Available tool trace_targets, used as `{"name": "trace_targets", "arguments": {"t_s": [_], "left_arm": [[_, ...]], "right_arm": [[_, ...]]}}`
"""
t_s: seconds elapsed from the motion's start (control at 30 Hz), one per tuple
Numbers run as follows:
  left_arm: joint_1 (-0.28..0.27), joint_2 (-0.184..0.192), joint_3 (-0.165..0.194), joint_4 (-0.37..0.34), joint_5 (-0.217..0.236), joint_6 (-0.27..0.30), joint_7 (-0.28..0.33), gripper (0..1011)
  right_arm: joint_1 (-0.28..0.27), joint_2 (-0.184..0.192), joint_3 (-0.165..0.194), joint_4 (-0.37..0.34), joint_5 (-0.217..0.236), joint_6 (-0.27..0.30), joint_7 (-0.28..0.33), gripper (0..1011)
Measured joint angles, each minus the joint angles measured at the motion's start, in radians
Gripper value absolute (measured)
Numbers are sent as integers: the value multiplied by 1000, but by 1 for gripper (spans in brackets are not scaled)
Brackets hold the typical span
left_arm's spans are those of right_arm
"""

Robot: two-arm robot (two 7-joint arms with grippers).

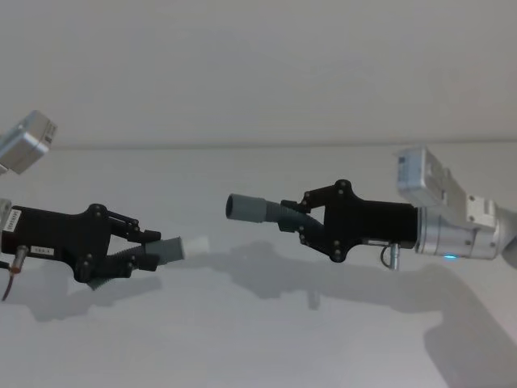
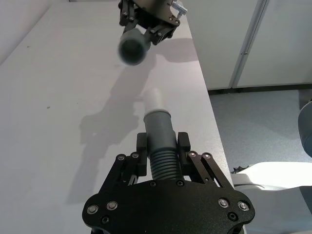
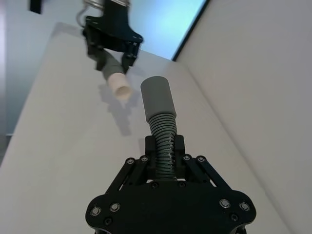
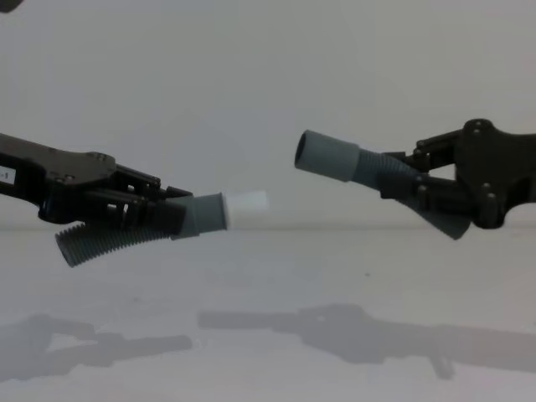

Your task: Use both hands to pick up one end of the pipe from the table, align the ends, and insert them.

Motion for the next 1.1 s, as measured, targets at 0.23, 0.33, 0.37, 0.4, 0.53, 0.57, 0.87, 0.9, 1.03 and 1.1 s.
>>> {"name": "trace_targets", "arguments": {"t_s": [0.23,0.33,0.37,0.4,0.53,0.57,0.87,0.9,1.03,1.1], "left_arm": [[0,0,0,0,0,0,0,334],[0,0,0,0,0,0,0,334],[0,0,0,0,0,0,0,334],[0,0,0,0,0,0,0,334],[0,0,0,0,0,0,0,334],[0,0,0,0,0,0,0,334],[0,0,0,0,0,0,0,334],[0,0,0,0,0,0,0,334],[0,0,0,0,0,0,0,334],[0,0,0,0,0,0,0,334]], "right_arm": [[50,6,-14,66,39,-100,120,185],[81,6,-24,104,64,-155,192,185],[87,6,-26,111,71,-169,211,186],[92,6,-27,118,76,-180,225,185],[129,1,-40,164,108,-249,315,185],[134,0,-42,170,115,-260,329,185],[178,-11,-59,220,138,-361,424,185],[181,-11,-60,221,136,-370,428,185],[186,-9,-63,221,117,-383,424,185],[186,-8,-63,217,109,-385,418,185]]}}
